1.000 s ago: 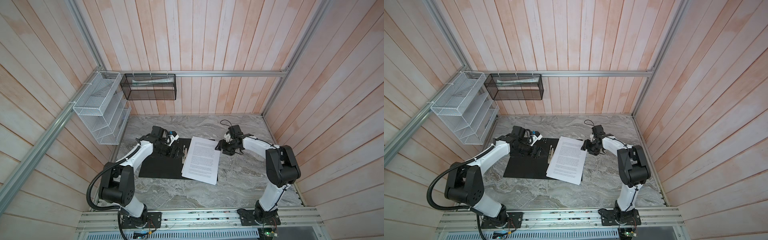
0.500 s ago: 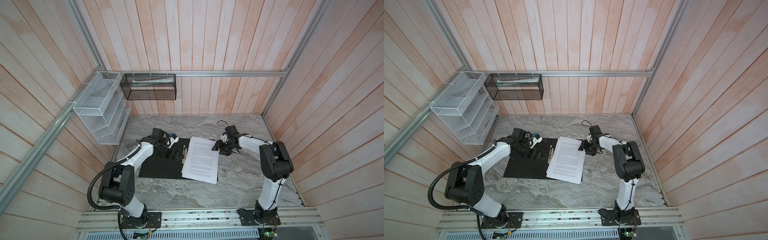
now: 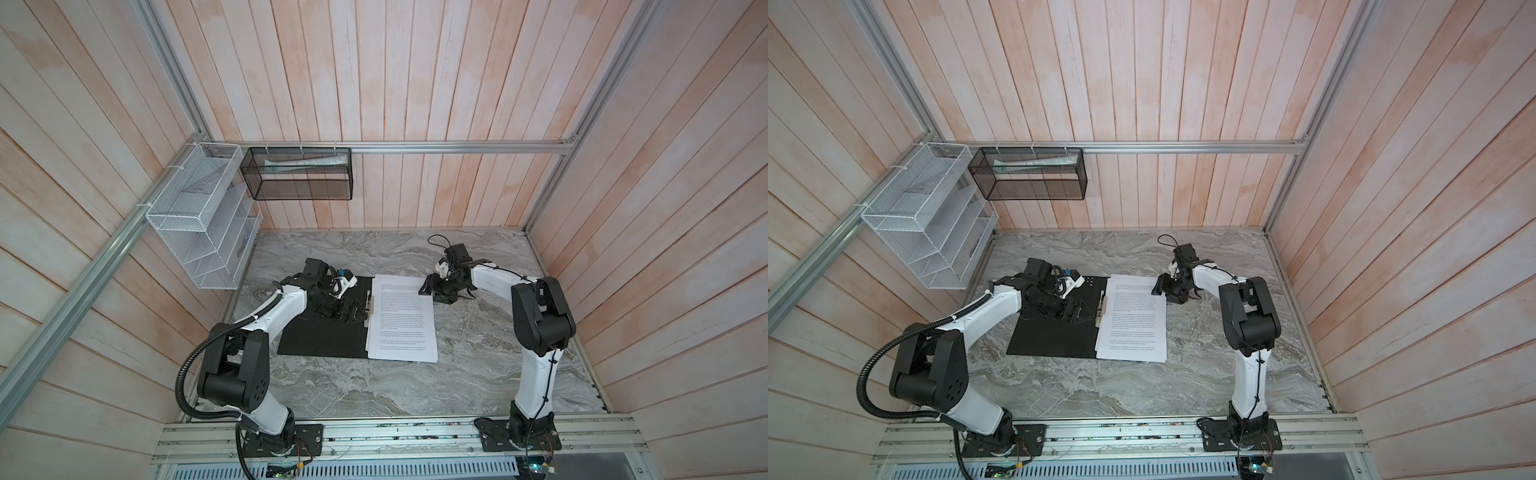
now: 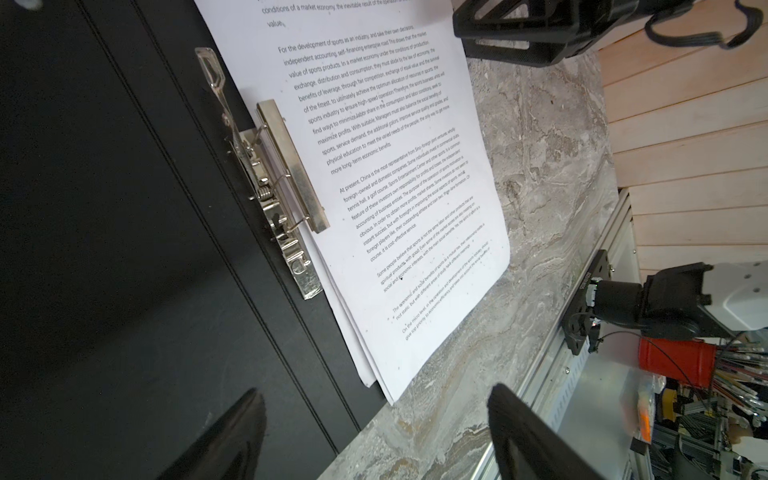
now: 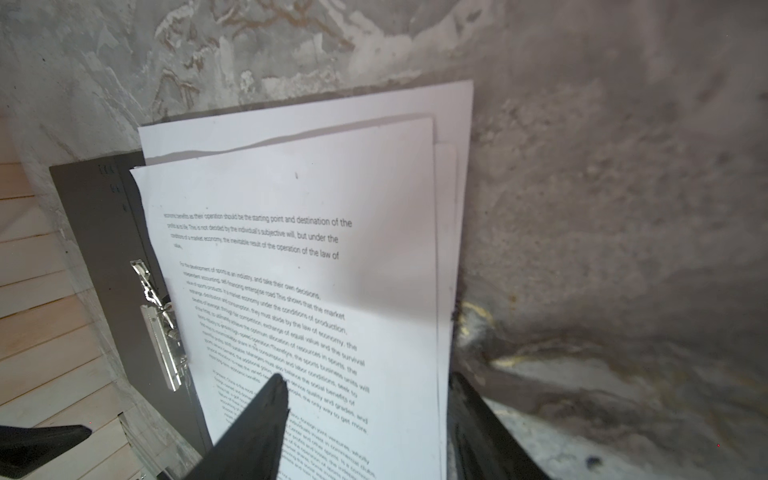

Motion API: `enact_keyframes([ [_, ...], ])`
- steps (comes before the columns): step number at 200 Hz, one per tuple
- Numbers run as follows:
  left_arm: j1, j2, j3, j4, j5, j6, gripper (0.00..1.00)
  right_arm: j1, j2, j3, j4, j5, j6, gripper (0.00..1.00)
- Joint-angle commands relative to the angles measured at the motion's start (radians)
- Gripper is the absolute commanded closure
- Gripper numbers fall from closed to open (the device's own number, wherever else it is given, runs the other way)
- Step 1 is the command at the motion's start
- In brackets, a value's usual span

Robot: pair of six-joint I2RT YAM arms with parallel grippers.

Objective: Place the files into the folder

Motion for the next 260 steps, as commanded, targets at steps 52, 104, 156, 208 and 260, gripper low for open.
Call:
enact_keyframes([
  [52,0.008,0.029,-0.004,0.023,-0.017,-0.014,0.14,0.024,-0.013,0.038,-0.077,0.083,-0.038,0.36],
  [104,0.008,0.012,0.019,0.025,-0.03,-0.007,0.14,0.031,-0.248,-0.117,-0.095,0.158,0.036,0.37],
  [156,0.009,0.03,0.042,0.065,-0.046,-0.028,0.14,0.25,-0.434,-0.317,-0.129,0.071,0.111,0.39],
  [208,0.015,0.095,0.143,0.164,-0.055,-0.101,0.14,0.562,-0.324,-0.312,0.004,0.082,0.242,0.4],
  [260,0.055,0.182,0.266,0.223,-0.086,-0.157,0.14,0.686,-0.129,-0.209,0.073,0.04,0.274,0.4],
])
